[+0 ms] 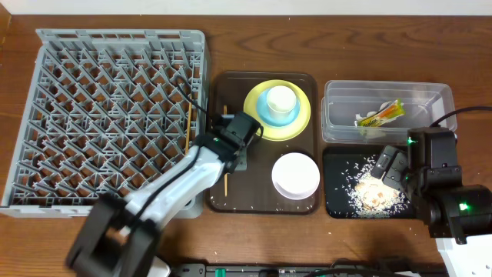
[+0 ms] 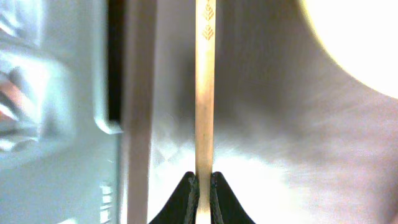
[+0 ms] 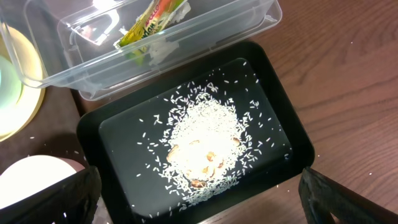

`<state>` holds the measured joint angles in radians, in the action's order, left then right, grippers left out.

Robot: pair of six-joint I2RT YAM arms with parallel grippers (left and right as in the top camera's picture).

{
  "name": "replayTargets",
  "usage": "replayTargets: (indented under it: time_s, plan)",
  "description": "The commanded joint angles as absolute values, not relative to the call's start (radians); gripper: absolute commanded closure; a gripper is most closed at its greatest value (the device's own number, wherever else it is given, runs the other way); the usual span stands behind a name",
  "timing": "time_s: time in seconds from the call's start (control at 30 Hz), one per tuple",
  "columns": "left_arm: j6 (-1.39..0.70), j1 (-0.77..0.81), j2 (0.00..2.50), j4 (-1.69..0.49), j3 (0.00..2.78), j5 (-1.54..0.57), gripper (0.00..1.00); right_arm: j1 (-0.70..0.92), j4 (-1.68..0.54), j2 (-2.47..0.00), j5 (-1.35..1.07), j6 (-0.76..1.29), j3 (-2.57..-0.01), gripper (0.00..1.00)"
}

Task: Sort waste into correct bins and load items into the dishwasher
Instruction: 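Carry the chopstick with the left gripper into the dish rack and release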

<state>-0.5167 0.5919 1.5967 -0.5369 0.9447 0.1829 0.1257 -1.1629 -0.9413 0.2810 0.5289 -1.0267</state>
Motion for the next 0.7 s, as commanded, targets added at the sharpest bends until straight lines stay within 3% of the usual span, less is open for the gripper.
replayTargets:
  time_s: [0.0, 0.27, 0.67]
  plan:
    - [-0.455, 0.578, 1.407, -0.533, 0.981, 0.272, 0.93, 0.113, -1.163, -0.941, 0.287, 0.518, -1.041, 0.01]
    - [-0.23, 0.474, 1.267, -0.538, 0.981, 0.335, 0.92, 0.113, -1.163, -0.941, 0.287, 0.519, -1.041, 0.01]
    - [-0.082, 0.332, 1.375, -0.538, 0.978, 0.323, 0.92, 0.113, -1.163, -0.941, 0.287, 0.519, -1.041, 0.01]
